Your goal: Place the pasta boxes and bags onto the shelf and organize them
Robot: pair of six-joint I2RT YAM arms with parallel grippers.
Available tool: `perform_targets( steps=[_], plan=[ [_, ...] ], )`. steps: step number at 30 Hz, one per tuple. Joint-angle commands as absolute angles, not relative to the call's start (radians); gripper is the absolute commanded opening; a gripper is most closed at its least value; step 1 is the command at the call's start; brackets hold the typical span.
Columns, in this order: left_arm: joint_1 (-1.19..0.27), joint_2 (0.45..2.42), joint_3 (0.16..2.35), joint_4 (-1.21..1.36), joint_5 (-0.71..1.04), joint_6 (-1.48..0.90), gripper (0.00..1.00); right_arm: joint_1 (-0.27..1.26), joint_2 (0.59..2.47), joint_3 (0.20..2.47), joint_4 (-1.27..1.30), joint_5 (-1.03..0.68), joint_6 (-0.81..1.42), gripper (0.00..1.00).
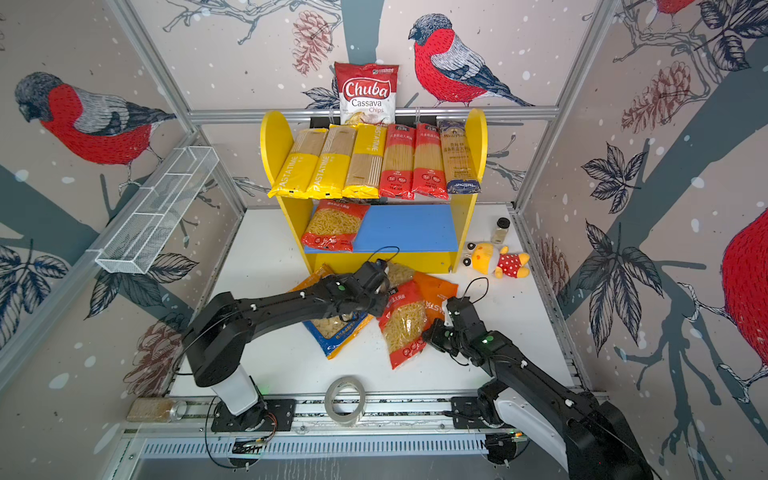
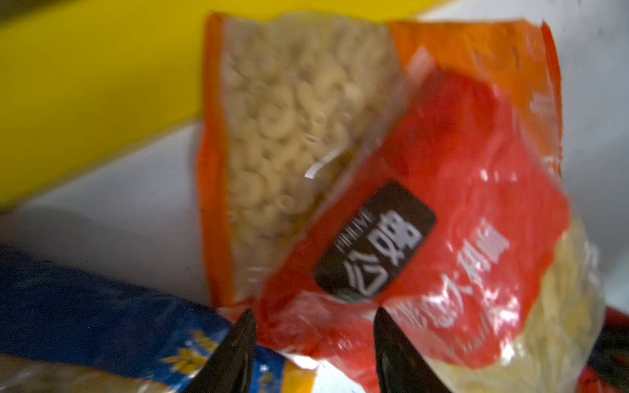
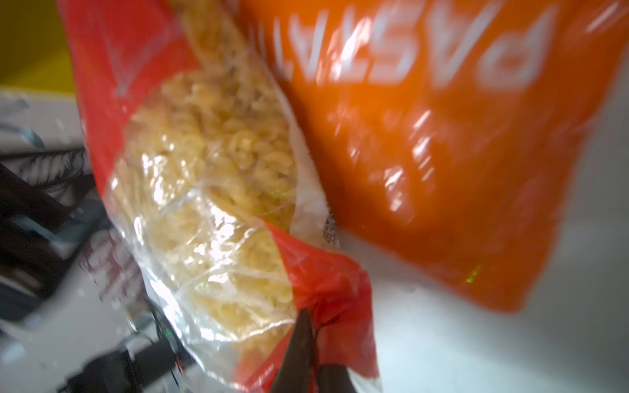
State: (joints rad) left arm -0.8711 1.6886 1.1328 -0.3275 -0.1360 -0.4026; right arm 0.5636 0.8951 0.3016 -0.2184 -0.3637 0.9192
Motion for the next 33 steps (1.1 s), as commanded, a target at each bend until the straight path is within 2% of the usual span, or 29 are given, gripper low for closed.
perform_targets(
  steps=[1, 5, 7, 8, 13, 18, 22, 25, 29, 33],
  plan=[
    [-0.849, 1.638, 1.111, -0.311, -0.165, -0.416, 0.56, 0.569, 0.891, 0.301, -0.241, -0.373, 0.901, 0.18],
    [-0.844, 1.56, 1.066, -0.306, -0.092, -0.453, 0.57, 0.403, 0.823, 0.371, -0.356, -0.455, 0.715, 0.41],
    [-0.832, 1.498, 1.013, -0.265, 0.015, -0.507, 0.58, 0.306, 0.788, 0.391, -0.347, -0.524, 0.676, 0.53],
    [-0.828, 1.47, 0.983, -0.236, 0.06, -0.542, 0.59, 0.278, 0.784, 0.393, -0.323, -0.555, 0.67, 0.56],
    [-0.832, 1.393, 0.81, -0.065, 0.291, -0.688, 0.63, 0.253, 0.885, 0.475, -0.288, -0.48, 0.578, 0.69],
    [-0.909, 1.389, 0.745, -0.031, 0.251, -0.759, 0.69, 0.251, 1.009, 0.575, -0.31, -0.375, 0.49, 0.81],
    [-0.969, 1.438, 0.727, 0.038, 0.264, -0.806, 0.7, 0.254, 1.077, 0.595, -0.315, -0.324, 0.474, 0.82],
    [-0.994, 1.497, 0.726, 0.086, 0.281, -0.818, 0.69, 0.267, 1.09, 0.571, -0.26, -0.363, 0.502, 0.81],
    [-0.996, 1.574, 0.739, 0.107, 0.286, -0.798, 0.69, 0.305, 1.09, 0.526, -0.236, -0.375, 0.555, 0.76],
    [-0.996, 1.635, 0.798, 0.038, 0.207, -0.746, 0.68, 0.328, 1.025, 0.431, -0.226, -0.405, 0.645, 0.69]
  ],
)
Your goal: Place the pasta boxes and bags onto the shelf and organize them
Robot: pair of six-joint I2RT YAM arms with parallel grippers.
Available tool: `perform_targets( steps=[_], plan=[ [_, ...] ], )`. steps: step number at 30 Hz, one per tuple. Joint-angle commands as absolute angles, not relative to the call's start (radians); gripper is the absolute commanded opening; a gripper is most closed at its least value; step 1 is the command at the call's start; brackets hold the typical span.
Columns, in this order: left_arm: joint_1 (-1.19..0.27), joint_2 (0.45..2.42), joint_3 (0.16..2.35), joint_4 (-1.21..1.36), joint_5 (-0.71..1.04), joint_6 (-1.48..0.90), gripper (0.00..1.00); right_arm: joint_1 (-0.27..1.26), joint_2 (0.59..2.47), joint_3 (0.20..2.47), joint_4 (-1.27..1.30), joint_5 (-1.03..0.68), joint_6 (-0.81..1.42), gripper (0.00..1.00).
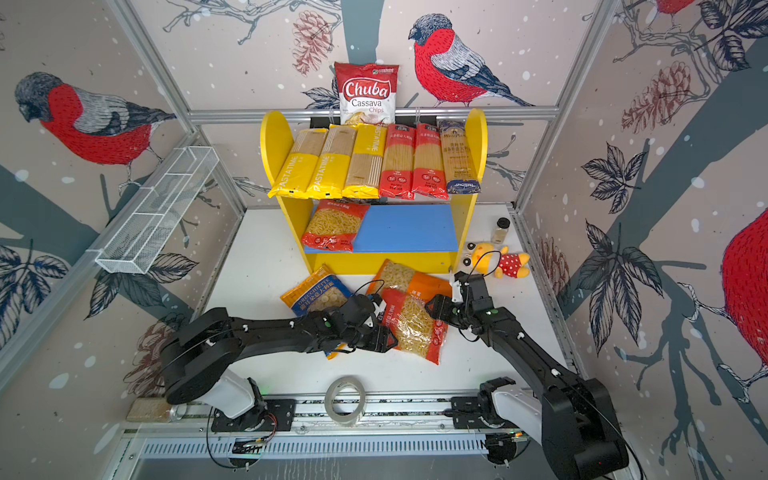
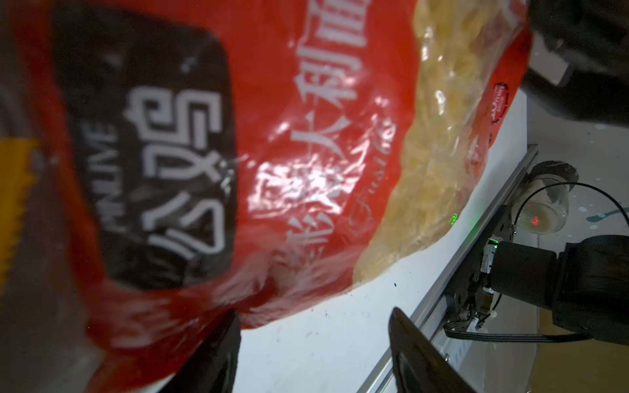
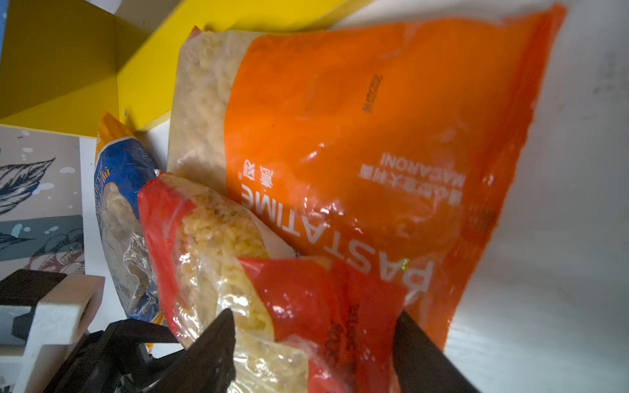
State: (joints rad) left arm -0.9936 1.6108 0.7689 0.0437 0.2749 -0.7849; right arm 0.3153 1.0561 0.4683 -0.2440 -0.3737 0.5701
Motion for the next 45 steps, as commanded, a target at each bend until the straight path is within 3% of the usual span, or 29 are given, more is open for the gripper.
perform_targets(
  steps=[1, 6, 11, 16, 18, 19, 20, 24, 29, 39, 45],
  plan=[
    [-0.996, 1.649, 0.818, 0.012, 0.167, -0.739, 0.67, 0.344, 1.0, 0.398, -0.221, -0.412, 0.674, 0.67],
    [-0.956, 1.671, 0.895, -0.026, 0.048, -0.719, 0.65, 0.476, 0.897, 0.327, -0.261, -0.366, 0.79, 0.61],
    [-0.886, 1.614, 0.937, -0.054, -0.024, -0.689, 0.65, 0.59, 0.803, 0.308, -0.318, -0.37, 0.865, 0.62],
    [-0.864, 1.521, 0.953, -0.122, -0.05, -0.642, 0.65, 0.597, 0.798, 0.422, -0.513, -0.306, 0.768, 0.77],
    [-0.864, 1.488, 0.931, -0.14, -0.016, -0.648, 0.65, 0.569, 0.791, 0.471, -0.558, -0.253, 0.765, 0.86],
    [-0.865, 1.468, 0.907, -0.137, 0.007, -0.658, 0.66, 0.551, 0.787, 0.474, -0.544, -0.259, 0.759, 0.99],
    [-0.866, 1.447, 0.884, -0.131, 0.037, -0.671, 0.66, 0.538, 0.787, 0.488, -0.554, -0.23, 0.761, 1.0],
    [-0.906, 1.385, 0.818, -0.12, 0.09, -0.711, 0.66, 0.474, 0.802, 0.537, -0.535, -0.139, 0.715, 1.0],
    [-0.987, 1.418, 0.782, -0.089, 0.153, -0.745, 0.67, 0.428, 0.927, 0.603, -0.404, -0.215, 0.614, 0.92],
    [-1.023, 1.484, 0.707, 0.018, 0.175, -0.787, 0.66, 0.467, 1.217, 0.642, -0.279, -0.377, 0.44, 0.91],
    [-1.022, 1.555, 0.672, 0.103, 0.176, -0.795, 0.62, 0.502, 1.249, 0.628, -0.239, -0.424, 0.441, 0.76]
  ],
)
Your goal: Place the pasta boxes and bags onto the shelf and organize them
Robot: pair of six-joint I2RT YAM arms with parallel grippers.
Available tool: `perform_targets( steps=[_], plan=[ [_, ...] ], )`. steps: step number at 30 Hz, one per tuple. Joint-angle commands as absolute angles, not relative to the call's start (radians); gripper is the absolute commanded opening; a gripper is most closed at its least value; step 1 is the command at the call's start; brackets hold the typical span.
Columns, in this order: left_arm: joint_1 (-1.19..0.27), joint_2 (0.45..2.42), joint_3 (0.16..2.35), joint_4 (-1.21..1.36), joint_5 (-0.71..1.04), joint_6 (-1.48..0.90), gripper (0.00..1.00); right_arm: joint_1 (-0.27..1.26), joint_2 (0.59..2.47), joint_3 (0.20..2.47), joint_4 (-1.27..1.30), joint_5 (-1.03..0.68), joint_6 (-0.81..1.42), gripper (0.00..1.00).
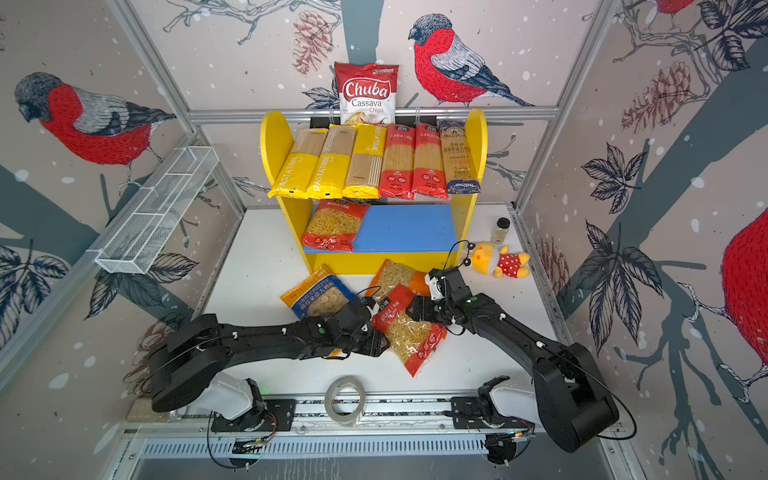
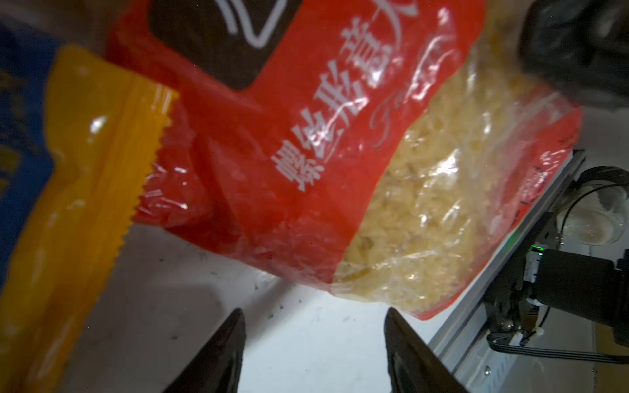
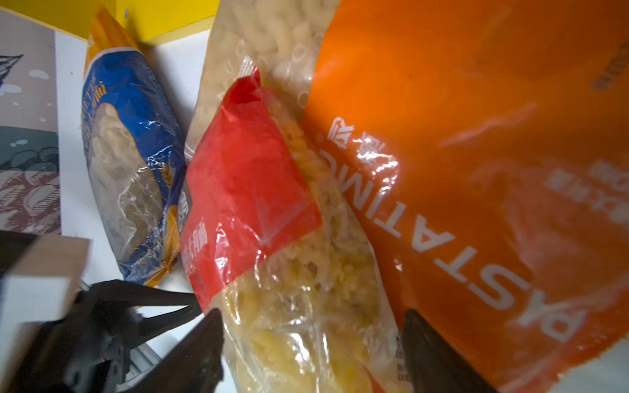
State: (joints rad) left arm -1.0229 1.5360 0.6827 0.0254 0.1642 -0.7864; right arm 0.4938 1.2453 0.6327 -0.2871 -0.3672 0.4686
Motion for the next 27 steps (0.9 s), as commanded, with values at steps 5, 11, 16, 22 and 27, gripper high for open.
perform_targets(
  steps=[5, 11, 16, 22, 27],
  plan=[
    [-1.014, 1.587, 0.689, 0.115, 0.175, -0.777, 0.55, 0.502, 1.305, 0.617, -0.26, -0.448, 0.418, 0.53],
    [-0.989, 1.517, 0.69, 0.101, 0.193, -0.771, 0.55, 0.496, 1.196, 0.618, -0.255, -0.48, 0.456, 0.28],
    [-0.955, 1.44, 0.686, 0.099, 0.218, -0.779, 0.58, 0.491, 1.145, 0.624, -0.253, -0.529, 0.496, 0.19],
    [-0.91, 1.34, 0.65, 0.125, 0.222, -0.798, 0.6, 0.492, 1.12, 0.601, -0.255, -0.517, 0.502, 0.12],
    [-0.912, 1.34, 0.637, 0.101, 0.224, -0.791, 0.6, 0.474, 1.147, 0.597, -0.291, -0.415, 0.457, 0.62]
  ],
)
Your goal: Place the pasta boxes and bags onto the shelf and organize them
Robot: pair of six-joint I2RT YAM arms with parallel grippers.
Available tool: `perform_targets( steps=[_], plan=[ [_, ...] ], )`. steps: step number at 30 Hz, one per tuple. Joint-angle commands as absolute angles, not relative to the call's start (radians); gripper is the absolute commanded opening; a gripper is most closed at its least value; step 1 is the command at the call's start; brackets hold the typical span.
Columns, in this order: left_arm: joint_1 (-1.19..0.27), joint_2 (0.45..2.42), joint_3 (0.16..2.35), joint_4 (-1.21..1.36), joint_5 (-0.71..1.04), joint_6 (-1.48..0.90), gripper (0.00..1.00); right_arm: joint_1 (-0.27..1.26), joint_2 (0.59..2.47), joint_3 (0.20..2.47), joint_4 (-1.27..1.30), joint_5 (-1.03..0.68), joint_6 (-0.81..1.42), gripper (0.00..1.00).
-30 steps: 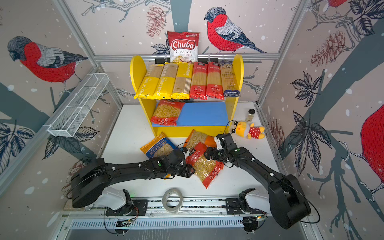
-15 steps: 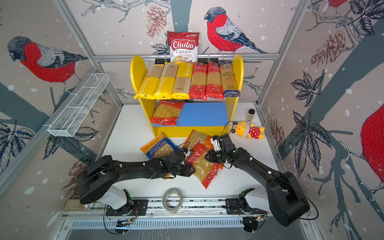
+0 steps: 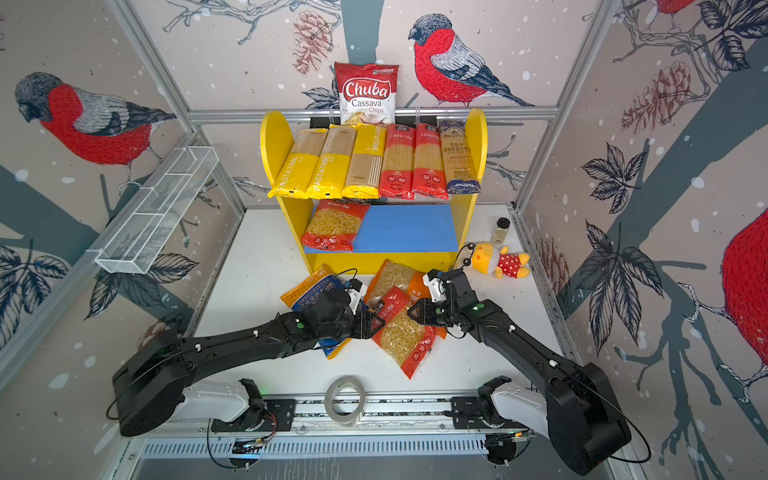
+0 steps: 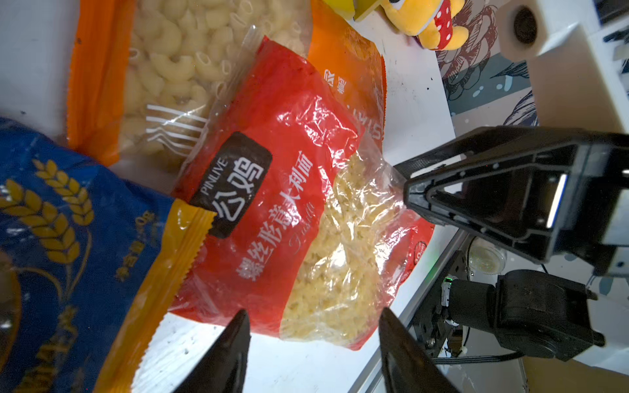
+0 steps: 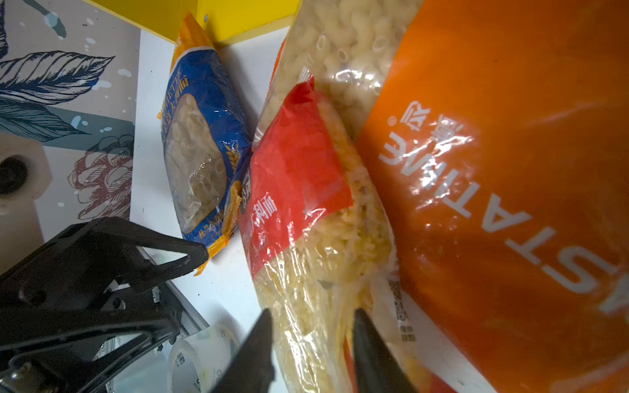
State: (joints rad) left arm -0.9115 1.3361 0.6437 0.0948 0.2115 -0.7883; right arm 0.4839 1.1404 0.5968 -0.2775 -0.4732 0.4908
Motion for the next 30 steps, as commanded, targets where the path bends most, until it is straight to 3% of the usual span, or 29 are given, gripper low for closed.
perform_targets(
  steps=[1, 2, 4, 9, 12, 16, 22, 24, 30],
  plan=[
    [-0.917, 1.352, 0.632, 0.098, 0.221, -0.79, 0.6, 0.466, 1.15, 0.6, -0.296, -0.377, 0.454, 0.71],
    [-0.927, 1.367, 0.633, 0.091, 0.216, -0.788, 0.59, 0.453, 1.16, 0.601, -0.298, -0.366, 0.443, 0.78],
    [-0.951, 1.402, 0.644, 0.087, 0.202, -0.781, 0.59, 0.432, 1.186, 0.593, -0.277, -0.386, 0.438, 0.83],
    [-0.982, 1.505, 0.649, 0.14, 0.202, -0.782, 0.58, 0.501, 1.288, 0.591, -0.224, -0.486, 0.423, 0.76],
    [-0.982, 1.552, 0.638, 0.191, 0.222, -0.781, 0.56, 0.556, 1.305, 0.591, -0.212, -0.497, 0.425, 0.63],
    [-0.982, 1.568, 0.654, 0.191, 0.244, -0.762, 0.52, 0.558, 1.285, 0.584, -0.213, -0.472, 0.44, 0.31],
    [-0.948, 1.48, 0.672, 0.117, 0.236, -0.735, 0.51, 0.551, 1.199, 0.574, -0.216, -0.507, 0.461, 0.07],
    [-0.934, 1.439, 0.676, 0.093, 0.229, -0.73, 0.52, 0.549, 1.175, 0.575, -0.225, -0.518, 0.469, 0.01],
    [-0.885, 1.301, 0.689, 0.033, 0.201, -0.728, 0.53, 0.541, 1.085, 0.61, -0.281, -0.548, 0.496, 0.0]
  ],
)
